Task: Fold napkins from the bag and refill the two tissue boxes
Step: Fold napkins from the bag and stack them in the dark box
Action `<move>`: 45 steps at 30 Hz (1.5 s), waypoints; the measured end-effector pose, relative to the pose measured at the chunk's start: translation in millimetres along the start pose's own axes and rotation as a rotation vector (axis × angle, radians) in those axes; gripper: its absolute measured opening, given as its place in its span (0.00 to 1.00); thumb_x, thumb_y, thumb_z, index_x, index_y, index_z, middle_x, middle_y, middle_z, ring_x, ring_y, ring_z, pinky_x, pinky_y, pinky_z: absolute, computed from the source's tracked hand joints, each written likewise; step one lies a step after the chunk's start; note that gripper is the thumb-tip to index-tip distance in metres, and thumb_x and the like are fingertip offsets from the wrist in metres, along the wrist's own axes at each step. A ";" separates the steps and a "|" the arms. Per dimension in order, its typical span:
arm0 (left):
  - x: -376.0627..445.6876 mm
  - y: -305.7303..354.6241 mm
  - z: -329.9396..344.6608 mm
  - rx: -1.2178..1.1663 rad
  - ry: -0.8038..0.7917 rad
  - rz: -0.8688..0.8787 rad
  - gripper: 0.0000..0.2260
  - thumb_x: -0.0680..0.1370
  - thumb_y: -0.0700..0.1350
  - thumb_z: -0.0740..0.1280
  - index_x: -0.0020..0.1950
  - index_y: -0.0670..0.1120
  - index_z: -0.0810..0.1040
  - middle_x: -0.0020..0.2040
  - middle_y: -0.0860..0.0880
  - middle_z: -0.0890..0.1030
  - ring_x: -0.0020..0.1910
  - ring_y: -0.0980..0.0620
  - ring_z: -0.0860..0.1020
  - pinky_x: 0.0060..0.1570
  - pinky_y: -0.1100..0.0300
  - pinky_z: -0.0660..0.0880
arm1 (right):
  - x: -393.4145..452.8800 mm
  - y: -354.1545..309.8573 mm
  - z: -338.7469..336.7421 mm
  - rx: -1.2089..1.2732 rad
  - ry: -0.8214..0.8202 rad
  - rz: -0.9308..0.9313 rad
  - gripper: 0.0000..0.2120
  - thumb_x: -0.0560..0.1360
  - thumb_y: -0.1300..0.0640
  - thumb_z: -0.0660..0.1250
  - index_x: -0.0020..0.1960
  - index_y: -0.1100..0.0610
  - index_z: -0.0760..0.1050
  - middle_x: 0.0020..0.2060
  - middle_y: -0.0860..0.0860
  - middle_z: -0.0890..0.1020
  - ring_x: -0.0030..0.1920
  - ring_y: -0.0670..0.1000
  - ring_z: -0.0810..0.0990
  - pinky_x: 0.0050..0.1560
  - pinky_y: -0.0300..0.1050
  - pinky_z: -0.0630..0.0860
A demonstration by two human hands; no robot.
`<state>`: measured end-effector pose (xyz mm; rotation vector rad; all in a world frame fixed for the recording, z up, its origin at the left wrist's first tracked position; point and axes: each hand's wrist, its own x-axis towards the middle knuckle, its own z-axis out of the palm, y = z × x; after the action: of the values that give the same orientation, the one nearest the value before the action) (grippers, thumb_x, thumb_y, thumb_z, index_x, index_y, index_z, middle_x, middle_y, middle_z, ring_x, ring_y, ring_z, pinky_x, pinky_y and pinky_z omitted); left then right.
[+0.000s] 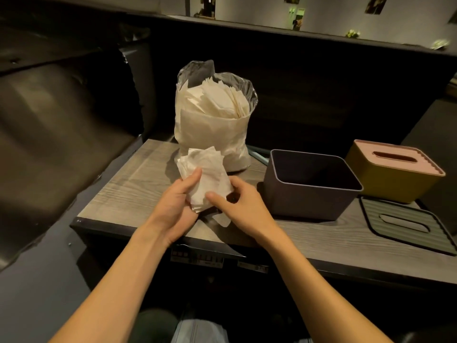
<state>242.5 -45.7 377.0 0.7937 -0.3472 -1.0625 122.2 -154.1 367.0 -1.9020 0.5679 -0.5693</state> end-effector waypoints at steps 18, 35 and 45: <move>8.3 -20.3 -4.7 0.760 0.275 0.407 0.36 0.68 0.34 0.64 0.74 0.55 0.62 0.59 0.46 0.77 0.53 0.50 0.80 0.51 0.55 0.78 | -8.1 11.3 2.3 -0.015 0.048 -0.152 0.42 0.74 0.63 0.69 0.78 0.38 0.54 0.68 0.47 0.74 0.67 0.45 0.75 0.67 0.52 0.77; 9.8 -21.9 -5.9 0.673 0.182 0.357 0.27 0.76 0.49 0.67 0.74 0.58 0.63 0.60 0.52 0.75 0.55 0.54 0.78 0.48 0.61 0.77 | -7.5 12.8 3.9 -0.151 0.189 -0.177 0.37 0.78 0.69 0.64 0.81 0.46 0.59 0.69 0.49 0.76 0.64 0.47 0.77 0.68 0.48 0.74; 14.1 -27.0 -14.5 0.951 0.215 0.426 0.34 0.76 0.32 0.63 0.77 0.56 0.60 0.58 0.58 0.74 0.52 0.54 0.76 0.47 0.60 0.75 | -5.5 15.0 3.7 -0.059 0.128 -0.078 0.45 0.74 0.63 0.67 0.81 0.38 0.49 0.66 0.49 0.75 0.57 0.45 0.80 0.58 0.49 0.80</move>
<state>240.6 -58.9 346.0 1.5759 -0.8183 -0.3578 118.3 -153.6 351.2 -1.9601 0.6000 -0.7359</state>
